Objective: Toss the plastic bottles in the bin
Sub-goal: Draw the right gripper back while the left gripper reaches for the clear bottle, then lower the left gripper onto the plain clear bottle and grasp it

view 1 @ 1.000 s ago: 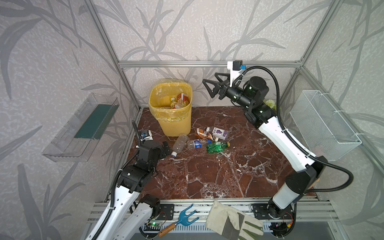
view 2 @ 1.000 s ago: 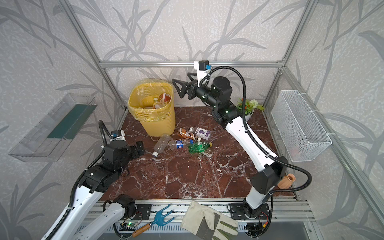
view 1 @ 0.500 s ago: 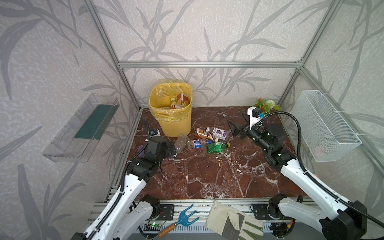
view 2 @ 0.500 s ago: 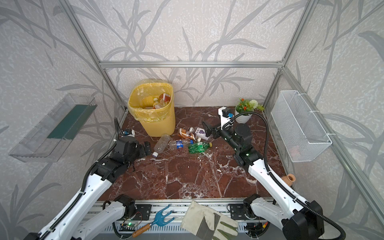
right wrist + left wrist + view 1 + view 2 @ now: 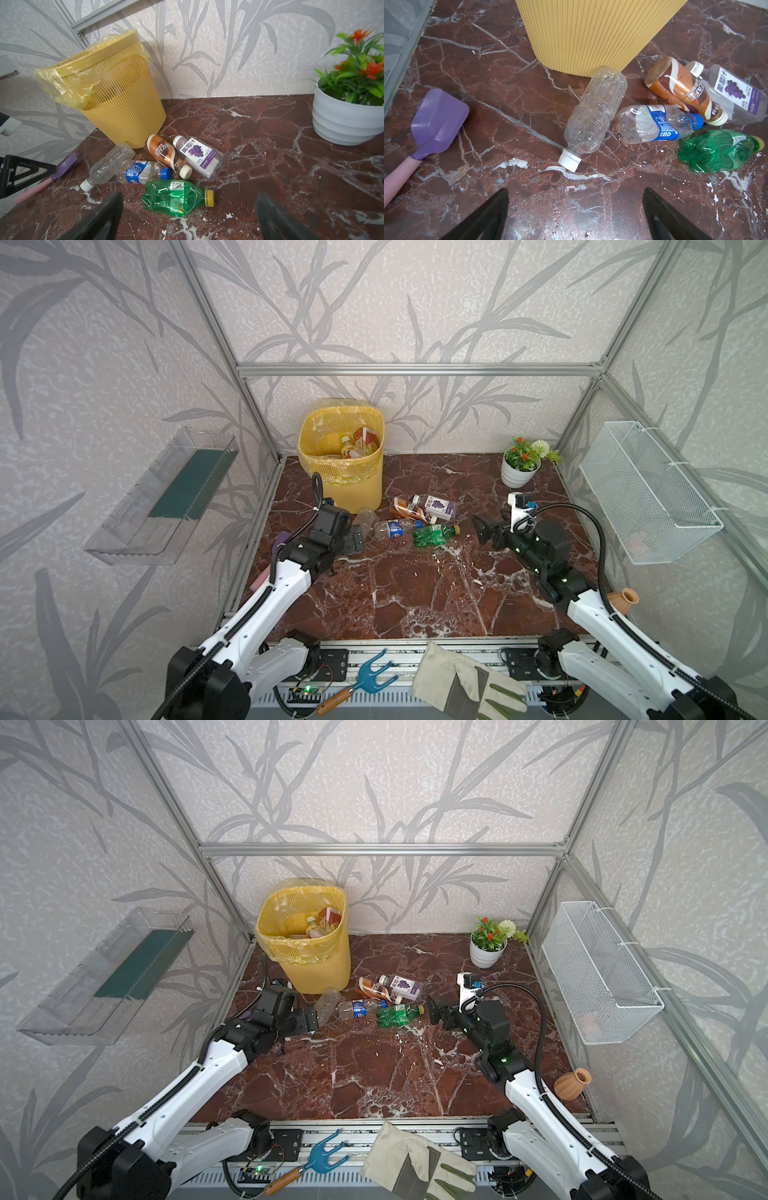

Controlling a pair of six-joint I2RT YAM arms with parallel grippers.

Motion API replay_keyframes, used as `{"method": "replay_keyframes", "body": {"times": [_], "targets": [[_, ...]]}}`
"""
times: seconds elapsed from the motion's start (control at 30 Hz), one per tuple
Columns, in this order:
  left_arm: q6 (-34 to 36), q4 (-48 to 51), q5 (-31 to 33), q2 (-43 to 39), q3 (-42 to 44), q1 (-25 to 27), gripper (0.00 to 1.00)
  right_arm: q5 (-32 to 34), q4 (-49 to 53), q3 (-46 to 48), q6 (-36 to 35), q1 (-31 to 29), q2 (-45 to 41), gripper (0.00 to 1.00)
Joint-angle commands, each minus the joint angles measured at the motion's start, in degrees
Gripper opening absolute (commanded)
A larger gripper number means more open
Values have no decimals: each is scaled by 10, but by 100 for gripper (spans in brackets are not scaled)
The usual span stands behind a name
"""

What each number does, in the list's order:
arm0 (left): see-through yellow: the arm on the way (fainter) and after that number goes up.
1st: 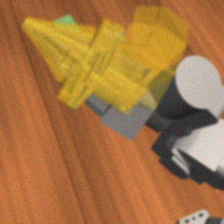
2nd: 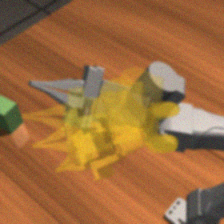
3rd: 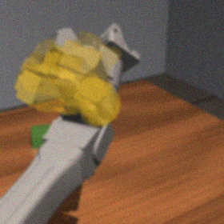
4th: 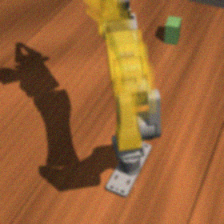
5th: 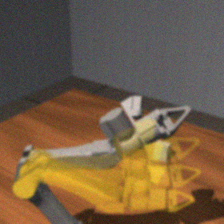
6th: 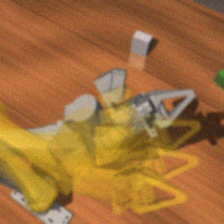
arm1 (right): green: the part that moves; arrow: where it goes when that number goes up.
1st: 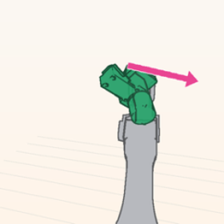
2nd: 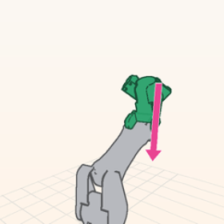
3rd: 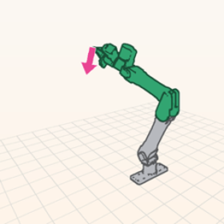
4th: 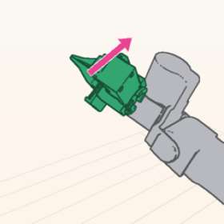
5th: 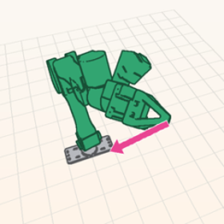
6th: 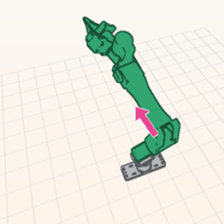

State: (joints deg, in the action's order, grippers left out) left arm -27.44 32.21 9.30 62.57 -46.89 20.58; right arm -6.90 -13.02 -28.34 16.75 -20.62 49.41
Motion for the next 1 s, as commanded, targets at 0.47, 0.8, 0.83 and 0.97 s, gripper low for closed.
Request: {"method": "replay_keyframes", "body": {"times": [0.47,0.8,0.83,0.97], "targets": [[52,-96,40,203,-34,1,92,15,19,22,41,14,-37,99],[67,-145,37,288,-47,1,91,14,28,16,43,18,-43,99],[68,-152,38,290,-44,1,91,15,30,16,42,20,-45,99],[82,-191,22,298,-30,1,90,16,34,16,43,23,-46,99]]}}
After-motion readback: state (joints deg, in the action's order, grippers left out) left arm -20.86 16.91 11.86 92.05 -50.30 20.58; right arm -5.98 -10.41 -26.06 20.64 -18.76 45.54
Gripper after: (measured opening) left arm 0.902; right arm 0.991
